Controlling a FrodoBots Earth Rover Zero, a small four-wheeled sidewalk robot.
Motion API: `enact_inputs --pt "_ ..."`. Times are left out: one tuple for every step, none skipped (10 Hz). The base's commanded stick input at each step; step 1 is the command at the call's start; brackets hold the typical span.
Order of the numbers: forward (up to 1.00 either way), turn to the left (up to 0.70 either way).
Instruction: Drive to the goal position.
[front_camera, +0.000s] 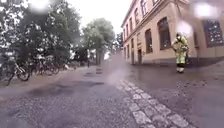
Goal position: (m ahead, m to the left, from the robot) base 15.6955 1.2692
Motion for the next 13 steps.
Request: enact_inputs --pt "0.7 0.12" --pt "0.7 0.05" --pt "0.7 0.0" --pt "0.7 0.0" --pt "0.7 0.0" --pt "0.7 0.0" --pt "0.7 0.0" --pt "0.7 0.0" --pt "0.7 0.0" --pt "0.7 0.0" --pt "0.7 0.0" --pt "0.7 0.0" --pt "0.7 0.0"
